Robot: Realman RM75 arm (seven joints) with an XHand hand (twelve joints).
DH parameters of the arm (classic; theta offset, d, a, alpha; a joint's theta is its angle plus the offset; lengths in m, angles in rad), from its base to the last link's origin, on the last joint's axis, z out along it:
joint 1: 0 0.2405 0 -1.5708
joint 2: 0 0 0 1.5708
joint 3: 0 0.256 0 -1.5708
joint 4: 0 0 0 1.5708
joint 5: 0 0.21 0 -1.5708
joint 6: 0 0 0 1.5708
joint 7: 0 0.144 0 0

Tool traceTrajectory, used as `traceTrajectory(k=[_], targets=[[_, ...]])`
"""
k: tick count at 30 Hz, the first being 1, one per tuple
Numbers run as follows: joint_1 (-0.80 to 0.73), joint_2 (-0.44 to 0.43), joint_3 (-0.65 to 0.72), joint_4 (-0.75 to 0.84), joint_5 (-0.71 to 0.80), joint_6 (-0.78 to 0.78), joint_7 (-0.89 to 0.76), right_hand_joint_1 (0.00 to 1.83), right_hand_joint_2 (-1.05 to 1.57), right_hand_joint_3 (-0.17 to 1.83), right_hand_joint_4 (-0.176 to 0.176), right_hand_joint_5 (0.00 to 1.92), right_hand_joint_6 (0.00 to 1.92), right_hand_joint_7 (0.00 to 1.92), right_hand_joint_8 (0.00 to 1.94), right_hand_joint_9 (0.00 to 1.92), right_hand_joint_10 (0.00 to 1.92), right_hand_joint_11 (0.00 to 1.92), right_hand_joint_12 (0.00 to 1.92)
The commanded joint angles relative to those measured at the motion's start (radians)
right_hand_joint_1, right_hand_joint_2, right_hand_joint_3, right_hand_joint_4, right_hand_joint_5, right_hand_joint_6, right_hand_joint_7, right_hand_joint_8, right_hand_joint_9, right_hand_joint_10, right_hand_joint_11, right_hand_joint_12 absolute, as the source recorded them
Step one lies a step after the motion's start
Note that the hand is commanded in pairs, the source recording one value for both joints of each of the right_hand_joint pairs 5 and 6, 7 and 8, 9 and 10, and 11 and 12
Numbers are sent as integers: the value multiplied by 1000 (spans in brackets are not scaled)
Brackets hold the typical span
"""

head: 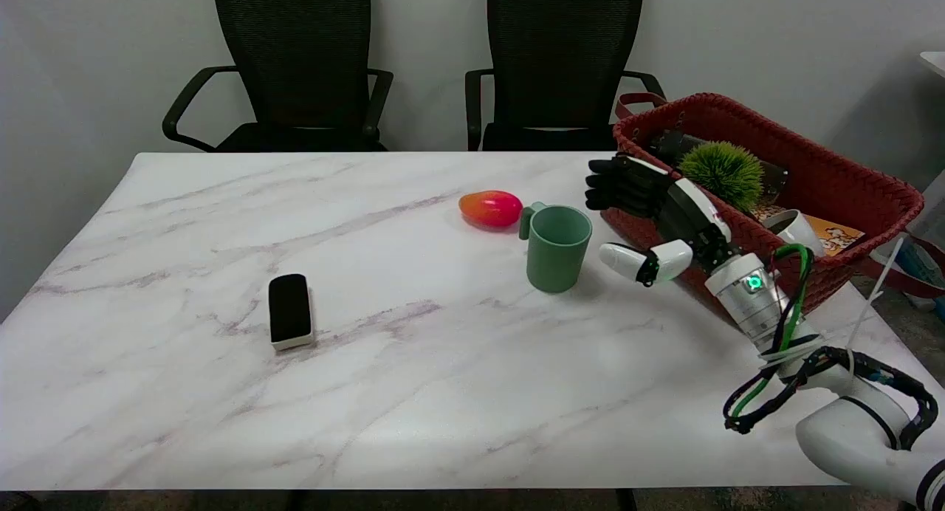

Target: Pick up the green mug.

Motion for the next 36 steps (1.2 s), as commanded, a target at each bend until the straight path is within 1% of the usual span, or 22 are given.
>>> traceTrajectory(k=[1, 5, 10, 12, 18, 19, 20, 21, 22, 24, 26, 28, 31, 35, 36], targets=[[-131, -38, 16, -85, 33, 116, 194, 1236, 201, 1070, 0, 504, 504, 477, 477, 627, 627, 646, 646], [-170, -55, 13, -80, 48, 154, 242, 1230, 203, 1061, 0, 500, 500, 479, 479, 628, 628, 636, 636], [-208, -69, 18, -97, 49, 250, 307, 1223, 207, 1061, 0, 503, 503, 478, 478, 625, 625, 629, 629], [-235, -67, 25, -105, 47, 289, 307, 1216, 226, 1062, 0, 514, 514, 481, 481, 625, 625, 631, 631], [-324, -58, 42, -62, 36, 308, 301, 1193, 291, 1026, 0, 539, 539, 525, 525, 657, 657, 640, 640], [-326, -60, 38, -62, 36, 311, 301, 1191, 310, 996, 0, 571, 571, 579, 579, 676, 676, 643, 643], [-327, -64, 27, -65, 36, 313, 306, 1186, 336, 952, 0, 627, 627, 701, 701, 703, 703, 647, 647], [-329, -65, 15, -68, 39, 313, 308, 1181, 347, 927, 0, 668, 668, 784, 784, 724, 724, 656, 656], [-329, -65, 5, -68, 42, 313, 308, 1177, 348, 915, 0, 697, 697, 828, 828, 741, 741, 668, 668], [-329, -65, -20, -65, 44, 304, 304, 1167, 345, 922, 0, 737, 737, 861, 861, 766, 766, 690, 690], [-326, -67, -31, -57, 39, 267, 297, 1163, 330, 962, 0, 754, 754, 820, 820, 766, 766, 700, 700], [-310, -73, -51, -43, 33, 223, 276, 1161, 272, 1053, 0, 647, 647, 655, 655, 732, 732, 707, 707], [-260, -86, -92, -36, 35, 171, 212, 1152, 250, 1084, 0, 488, 488, 607, 607, 687, 687, 711, 711], [-202, -129, -114, -67, 46, 137, 130, 1145, 259, 1065, 0, 448, 448, 591, 591, 668, 668, 717, 717], [-197, -139, -114, -74, 48, 134, 115, 1135, 254, 1082, 0, 387, 387, 592, 592, 667, 667, 721, 721]])
